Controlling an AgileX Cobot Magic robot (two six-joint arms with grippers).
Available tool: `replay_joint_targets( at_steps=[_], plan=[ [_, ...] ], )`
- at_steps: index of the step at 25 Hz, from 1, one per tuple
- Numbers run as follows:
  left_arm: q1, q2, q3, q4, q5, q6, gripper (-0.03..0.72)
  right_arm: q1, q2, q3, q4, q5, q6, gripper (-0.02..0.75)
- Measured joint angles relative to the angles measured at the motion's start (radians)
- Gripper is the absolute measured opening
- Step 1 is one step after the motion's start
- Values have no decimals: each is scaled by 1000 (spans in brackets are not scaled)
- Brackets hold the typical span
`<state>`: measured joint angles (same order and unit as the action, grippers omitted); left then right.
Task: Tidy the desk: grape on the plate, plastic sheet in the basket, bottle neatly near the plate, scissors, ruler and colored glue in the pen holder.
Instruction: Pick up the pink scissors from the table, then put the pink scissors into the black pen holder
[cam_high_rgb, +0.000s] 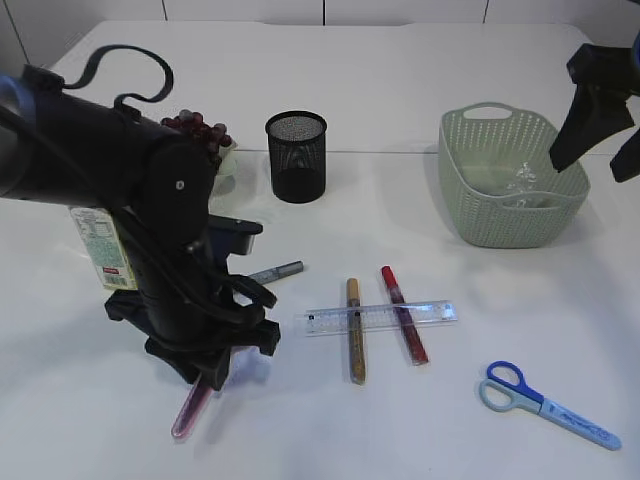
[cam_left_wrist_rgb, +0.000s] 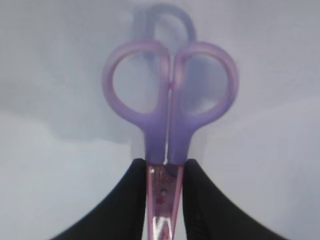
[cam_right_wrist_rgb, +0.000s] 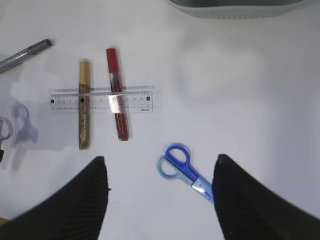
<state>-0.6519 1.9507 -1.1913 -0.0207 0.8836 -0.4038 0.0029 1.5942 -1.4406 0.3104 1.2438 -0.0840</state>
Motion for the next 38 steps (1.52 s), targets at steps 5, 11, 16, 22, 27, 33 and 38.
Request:
replay_joint_targets(
  at_steps=[5,11,16,22,27,33,38],
  plan=[
    [0,-68,28,0,-64,-13,160,0,0,0,-1,0,0,511],
    [0,-96,34,21,-146,-14,160,0,0,0,-8,0,0,511],
    [0,-106,34,46,-232,-16,160,0,0,0,-8,0,0,511],
    [0,-106,34,55,-329,-16,160,0,0,0,-14,0,0,511],
    [0,-106,34,89,-420,-18,160,0,0,0,-36,0,0,511],
    [0,-106,34,140,-543,-18,160,0,0,0,-63,0,0,511],
    [0,-106,34,148,-670,-18,160,0,0,0,-67,0,0,511]
  ],
)
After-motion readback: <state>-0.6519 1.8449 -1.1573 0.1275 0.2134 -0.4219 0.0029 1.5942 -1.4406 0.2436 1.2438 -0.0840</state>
